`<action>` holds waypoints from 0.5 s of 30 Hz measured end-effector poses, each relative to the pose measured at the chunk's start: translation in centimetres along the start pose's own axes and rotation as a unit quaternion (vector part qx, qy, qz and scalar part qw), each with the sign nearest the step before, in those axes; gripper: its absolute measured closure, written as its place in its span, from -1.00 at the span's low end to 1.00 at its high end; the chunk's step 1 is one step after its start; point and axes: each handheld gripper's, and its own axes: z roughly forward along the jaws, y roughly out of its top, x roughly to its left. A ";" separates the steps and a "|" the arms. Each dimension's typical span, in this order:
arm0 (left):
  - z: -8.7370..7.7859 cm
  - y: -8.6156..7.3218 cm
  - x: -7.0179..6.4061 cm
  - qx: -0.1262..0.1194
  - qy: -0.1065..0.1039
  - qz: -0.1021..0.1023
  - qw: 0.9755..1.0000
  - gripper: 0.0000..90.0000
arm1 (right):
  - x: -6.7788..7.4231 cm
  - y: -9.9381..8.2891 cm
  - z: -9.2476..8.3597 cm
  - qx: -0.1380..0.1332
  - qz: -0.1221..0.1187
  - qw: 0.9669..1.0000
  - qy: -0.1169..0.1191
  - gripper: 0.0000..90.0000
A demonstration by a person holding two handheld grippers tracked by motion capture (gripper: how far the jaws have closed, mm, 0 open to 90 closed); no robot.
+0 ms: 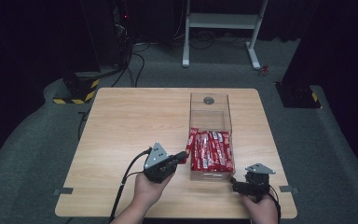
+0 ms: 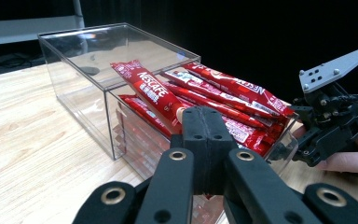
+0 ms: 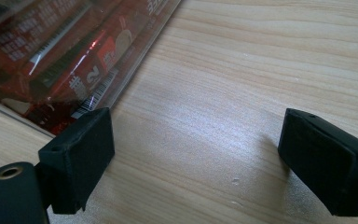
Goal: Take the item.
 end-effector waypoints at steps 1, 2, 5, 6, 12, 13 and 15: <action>-0.1 0.0 0.1 0.000 0.000 0.001 1.000 1.00 | 0.0 0.0 0.0 0.000 0.000 1.000 0.000 -0.77; -0.1 0.0 0.1 0.000 0.000 0.000 1.000 1.00 | 0.0 0.0 0.0 0.000 0.000 1.000 0.000 -0.77; -0.2 0.0 0.4 0.001 0.000 0.000 1.000 1.00 | 0.0 0.0 0.0 0.000 0.000 1.000 0.000 -0.77; -0.3 0.0 0.5 0.000 0.001 -0.001 1.000 1.00 | 0.0 0.0 0.0 0.000 0.000 1.000 0.000 -0.77; -0.8 -0.1 0.9 -0.001 0.007 -0.002 1.000 1.00 | 0.0 0.0 0.0 0.000 0.000 1.000 0.000 -0.77; -0.9 -0.1 1.0 -0.001 0.007 -0.002 1.000 1.00 | 0.0 0.0 0.0 0.000 0.000 1.000 0.000 -0.77; -1.0 -0.2 1.2 -0.001 0.010 -0.004 1.000 1.00 | 0.0 0.0 0.0 0.000 0.000 1.000 0.000 -0.77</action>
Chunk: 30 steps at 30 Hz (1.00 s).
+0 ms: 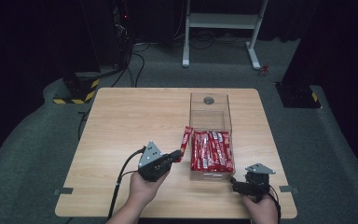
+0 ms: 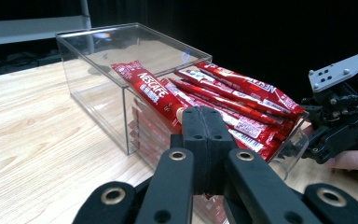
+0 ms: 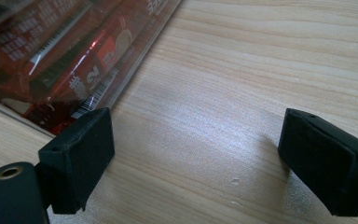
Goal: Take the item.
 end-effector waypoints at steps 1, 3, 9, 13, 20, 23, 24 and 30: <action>-0.1 0.0 0.1 0.000 0.001 0.001 1.000 1.00 | 0.0 0.0 0.0 0.000 0.000 1.000 0.000 -0.77; -0.3 -0.1 0.4 -0.001 0.003 -0.002 1.000 1.00 | 0.0 0.0 0.0 0.000 0.000 1.000 0.000 -0.77; -0.8 -0.3 1.2 -0.002 0.013 -0.005 1.000 1.00 | 0.0 0.0 0.0 0.000 0.000 1.000 0.000 -0.77; -1.1 -0.6 1.5 -0.004 0.018 -0.008 1.000 1.00 | 0.0 0.0 0.0 0.000 0.000 1.000 0.000 -0.77; -1.6 -1.0 2.4 -0.004 0.028 -0.014 0.999 1.00 | 0.0 0.0 0.0 0.000 0.000 1.000 0.000 -0.77; -1.9 -1.2 2.9 -0.002 0.035 -0.016 0.999 1.00 | 0.0 0.0 0.0 0.000 0.000 1.000 0.000 -0.77; -2.0 -1.3 3.1 -0.001 0.038 -0.017 0.999 1.00 | 0.0 0.0 0.0 0.000 0.000 1.000 0.000 -0.77; -2.5 -1.8 3.9 0.000 0.049 -0.022 0.999 1.00 | 0.0 0.0 0.0 0.000 0.000 1.000 0.000 -0.77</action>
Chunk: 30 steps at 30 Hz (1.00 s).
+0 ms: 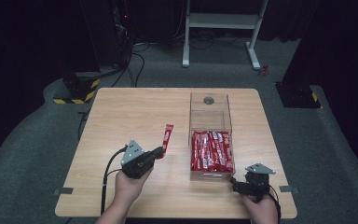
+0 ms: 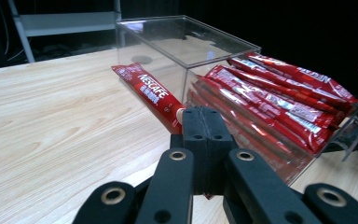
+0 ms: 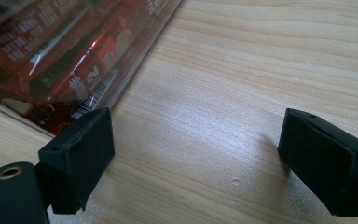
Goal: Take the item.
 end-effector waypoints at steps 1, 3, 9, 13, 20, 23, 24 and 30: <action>-0.1 -0.1 0.2 0.000 0.002 -0.001 1.000 1.00 | 0.0 0.0 0.0 0.000 0.000 1.000 0.000 -0.77; -0.2 -0.2 0.5 0.001 0.006 -0.002 1.000 1.00 | 0.0 0.0 0.0 0.000 0.000 1.000 0.000 -0.77; -0.4 -0.8 1.5 0.005 0.018 -0.007 1.000 1.00 | 0.0 0.0 0.0 0.000 0.000 1.000 0.000 -0.77; -0.4 -1.1 2.2 0.010 0.027 -0.012 1.000 1.00 | 0.0 0.0 0.0 0.000 0.000 1.000 0.000 -0.77; -0.3 -1.5 3.5 0.017 0.043 -0.017 0.999 1.00 | 0.0 0.0 0.0 0.000 0.000 1.000 0.000 -0.77; -0.1 -1.6 4.1 0.021 0.049 -0.019 0.998 1.00 | 0.0 0.0 0.0 0.000 -0.001 1.000 -0.001 -0.77; -0.1 -1.7 4.3 0.021 0.051 -0.021 0.998 1.00 | 0.0 0.0 0.0 0.000 0.000 1.000 -0.001 -0.77; 0.5 -2.2 5.5 0.029 0.067 -0.025 0.997 1.00 | 0.0 0.0 0.0 0.000 0.000 1.000 -0.001 -0.77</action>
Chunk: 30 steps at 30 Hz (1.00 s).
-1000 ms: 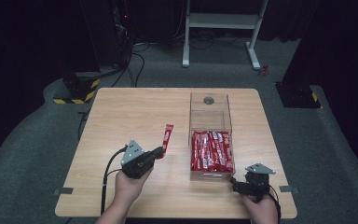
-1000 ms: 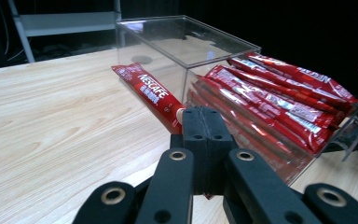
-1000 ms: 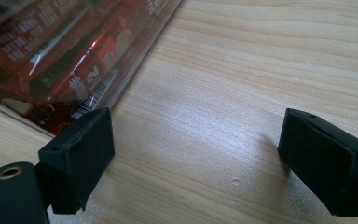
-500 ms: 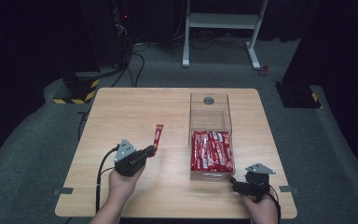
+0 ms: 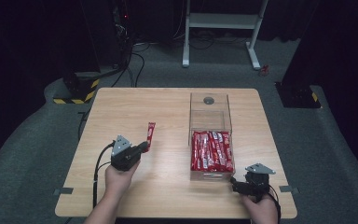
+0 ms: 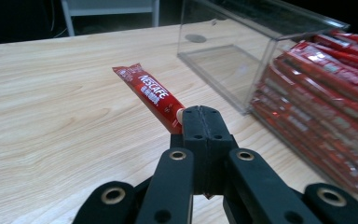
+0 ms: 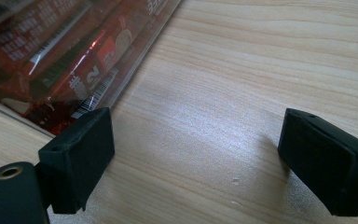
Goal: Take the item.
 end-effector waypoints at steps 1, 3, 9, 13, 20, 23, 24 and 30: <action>0.1 -0.1 0.2 0.002 0.003 0.000 1.000 1.00 | 0.0 0.0 0.0 0.000 0.000 1.000 0.000 -0.77; 0.3 -0.2 0.5 0.005 0.006 -0.002 1.000 1.00 | 0.0 0.0 0.0 0.000 0.000 1.000 0.000 -0.77; 1.0 -0.6 1.2 0.017 0.017 -0.006 1.000 1.00 | 0.0 0.0 0.0 0.000 0.001 1.000 0.000 -0.77; 1.6 -0.8 1.6 0.022 0.024 -0.009 0.999 1.00 | 0.0 0.0 0.0 0.000 0.001 1.000 0.000 -0.77; 2.6 -1.3 2.4 0.041 0.034 -0.018 0.998 1.00 | 0.0 0.0 0.0 0.000 0.001 1.000 0.000 -0.77; 3.1 -1.5 2.7 0.048 0.036 -0.022 0.998 1.00 | 0.0 0.0 0.0 0.000 0.001 1.000 0.000 -0.77; 3.2 -1.5 2.8 0.052 0.036 -0.024 0.998 1.00 | 0.0 0.0 0.0 0.000 0.001 1.000 0.000 -0.77; 4.0 -2.0 2.7 0.072 0.036 -0.020 0.997 1.00 | 0.0 0.0 0.0 0.000 0.001 1.000 0.000 -0.77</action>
